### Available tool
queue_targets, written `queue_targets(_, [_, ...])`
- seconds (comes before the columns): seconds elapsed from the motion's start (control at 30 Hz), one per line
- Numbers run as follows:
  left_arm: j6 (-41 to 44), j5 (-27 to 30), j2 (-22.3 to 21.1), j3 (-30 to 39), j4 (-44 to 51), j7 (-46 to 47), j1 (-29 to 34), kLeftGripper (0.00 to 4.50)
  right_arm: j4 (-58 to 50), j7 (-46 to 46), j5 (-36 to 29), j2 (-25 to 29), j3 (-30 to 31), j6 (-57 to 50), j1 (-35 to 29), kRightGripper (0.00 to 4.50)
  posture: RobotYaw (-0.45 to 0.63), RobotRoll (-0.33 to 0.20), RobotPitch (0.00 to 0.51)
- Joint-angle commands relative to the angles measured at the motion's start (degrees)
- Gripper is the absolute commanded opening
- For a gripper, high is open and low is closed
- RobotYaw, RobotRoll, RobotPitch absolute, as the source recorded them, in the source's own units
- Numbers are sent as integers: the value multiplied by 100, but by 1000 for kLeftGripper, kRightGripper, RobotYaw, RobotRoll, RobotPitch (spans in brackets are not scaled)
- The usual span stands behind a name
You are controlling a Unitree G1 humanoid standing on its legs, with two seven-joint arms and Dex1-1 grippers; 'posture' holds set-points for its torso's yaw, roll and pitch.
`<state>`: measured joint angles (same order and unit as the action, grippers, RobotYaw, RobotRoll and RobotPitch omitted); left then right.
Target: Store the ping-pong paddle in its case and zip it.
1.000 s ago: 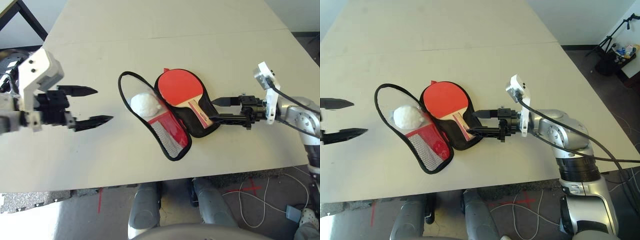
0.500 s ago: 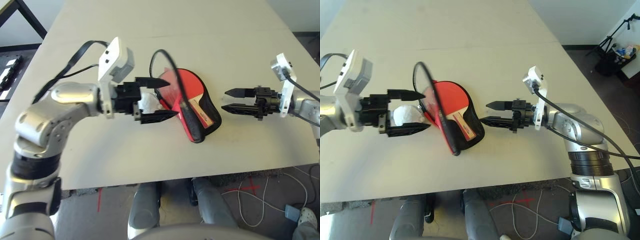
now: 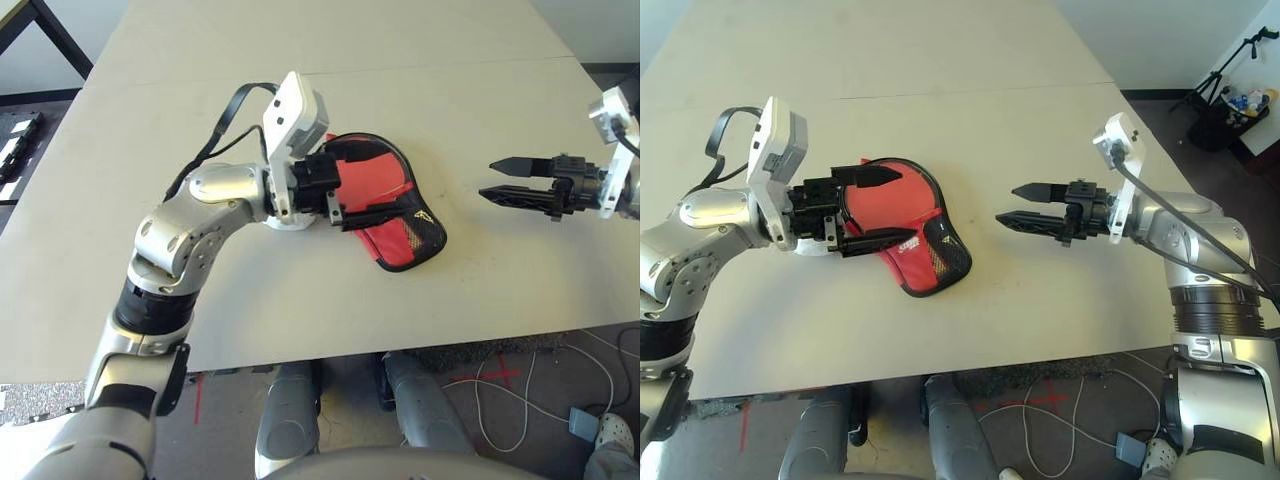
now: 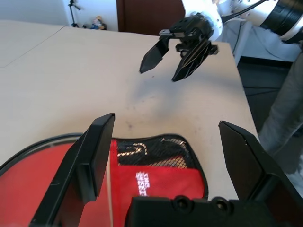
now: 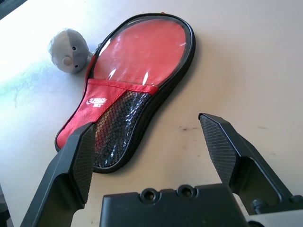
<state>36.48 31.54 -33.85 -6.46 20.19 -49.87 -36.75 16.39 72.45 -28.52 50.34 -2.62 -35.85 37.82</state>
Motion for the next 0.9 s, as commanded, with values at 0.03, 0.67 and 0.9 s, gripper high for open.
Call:
queue_targets(0.03, [-85,6,-42,194,36,4,140,4500,-163,-108,59,-92,7,-38,-51,4461,34,0,205])
queue_targets(0.67, [-438,-77,-134,824,-368,205,218,4500,-203,-849,597,-865,204,382,-160,4461,39,0,214])
queue_targets(0.9, [-525,-105,-162,978,-535,270,159,4500,-173,-1201,621,-1101,166,171,-137,4461,30,0,210])
